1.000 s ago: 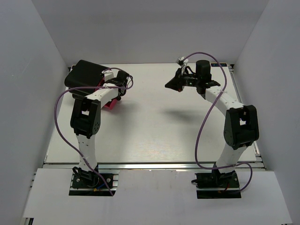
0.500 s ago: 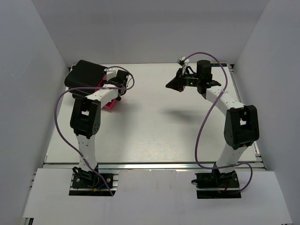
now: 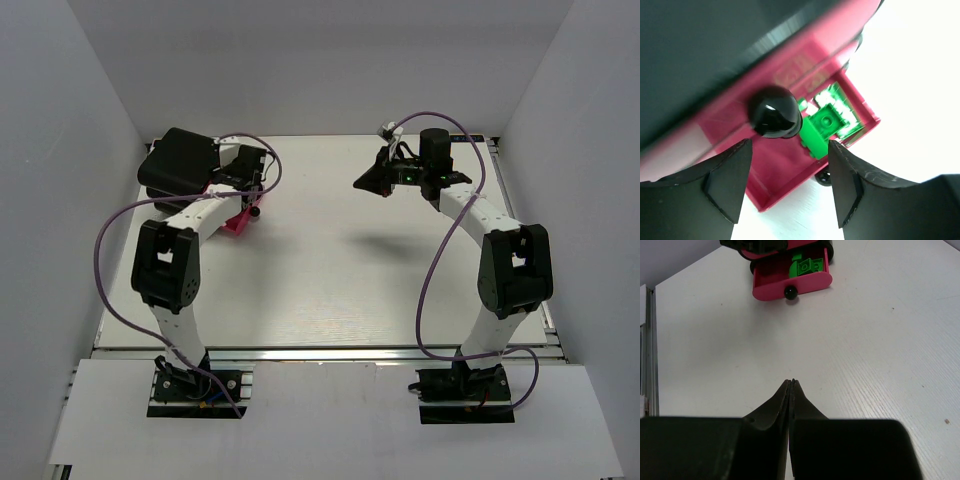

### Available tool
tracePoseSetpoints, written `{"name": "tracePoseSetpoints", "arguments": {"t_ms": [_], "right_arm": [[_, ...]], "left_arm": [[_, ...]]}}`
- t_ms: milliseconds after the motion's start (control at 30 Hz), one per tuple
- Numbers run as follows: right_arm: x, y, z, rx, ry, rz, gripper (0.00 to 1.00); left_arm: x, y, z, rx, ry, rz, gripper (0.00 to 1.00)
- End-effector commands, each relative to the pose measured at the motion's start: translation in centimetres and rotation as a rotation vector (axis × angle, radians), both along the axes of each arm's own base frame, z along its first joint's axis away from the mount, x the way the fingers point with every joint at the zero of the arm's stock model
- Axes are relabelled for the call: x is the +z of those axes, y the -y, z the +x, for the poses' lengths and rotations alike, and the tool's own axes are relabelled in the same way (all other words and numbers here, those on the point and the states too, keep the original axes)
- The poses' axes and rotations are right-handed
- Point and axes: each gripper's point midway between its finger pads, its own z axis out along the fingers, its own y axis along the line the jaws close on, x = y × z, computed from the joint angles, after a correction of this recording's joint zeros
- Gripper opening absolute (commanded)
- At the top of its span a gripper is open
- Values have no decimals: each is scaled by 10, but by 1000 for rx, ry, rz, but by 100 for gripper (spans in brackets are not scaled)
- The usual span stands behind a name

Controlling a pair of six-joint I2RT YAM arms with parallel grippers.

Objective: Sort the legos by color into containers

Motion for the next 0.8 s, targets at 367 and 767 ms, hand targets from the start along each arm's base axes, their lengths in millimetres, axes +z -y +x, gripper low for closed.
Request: {"name": "tracePoseSetpoints", "arguments": {"t_ms": [367, 767], "right_arm": [[13, -1, 6, 15, 31, 14, 0], [9, 8, 5, -6, 34, -4, 0]], "left_arm": [[88, 86, 6, -508, 166, -303, 7], [-35, 89, 5, -556, -282, -166, 9]]}}
